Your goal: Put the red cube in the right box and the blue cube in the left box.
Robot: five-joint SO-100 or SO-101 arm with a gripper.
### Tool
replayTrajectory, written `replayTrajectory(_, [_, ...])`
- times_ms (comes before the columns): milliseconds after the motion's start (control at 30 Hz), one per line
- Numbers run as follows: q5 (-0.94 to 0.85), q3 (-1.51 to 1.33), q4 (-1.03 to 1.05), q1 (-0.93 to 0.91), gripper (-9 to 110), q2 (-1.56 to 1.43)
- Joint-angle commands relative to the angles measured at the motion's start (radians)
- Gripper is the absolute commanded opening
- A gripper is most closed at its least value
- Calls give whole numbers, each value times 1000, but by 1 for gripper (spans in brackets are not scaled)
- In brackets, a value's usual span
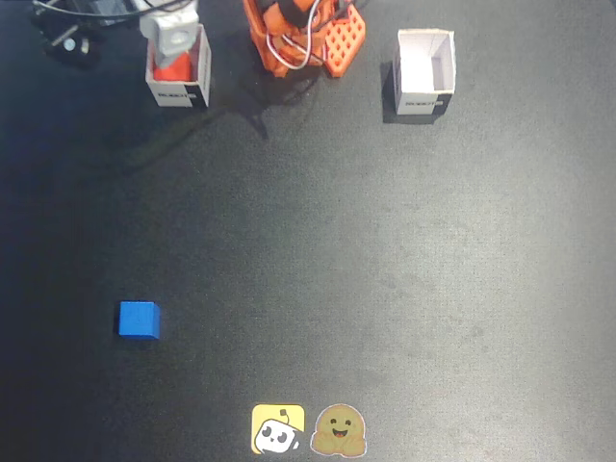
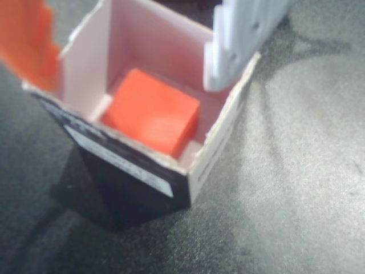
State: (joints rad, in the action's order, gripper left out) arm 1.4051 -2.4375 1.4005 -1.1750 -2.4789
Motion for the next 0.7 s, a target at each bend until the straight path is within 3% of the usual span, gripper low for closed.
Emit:
replayTrajectory(0, [-25, 18, -18, -3, 10, -23])
replayTrajectory(267, [-20, 91, -35, 222, 1, -21])
replayTrajectory(667, [8, 110, -133, 627, 0, -2])
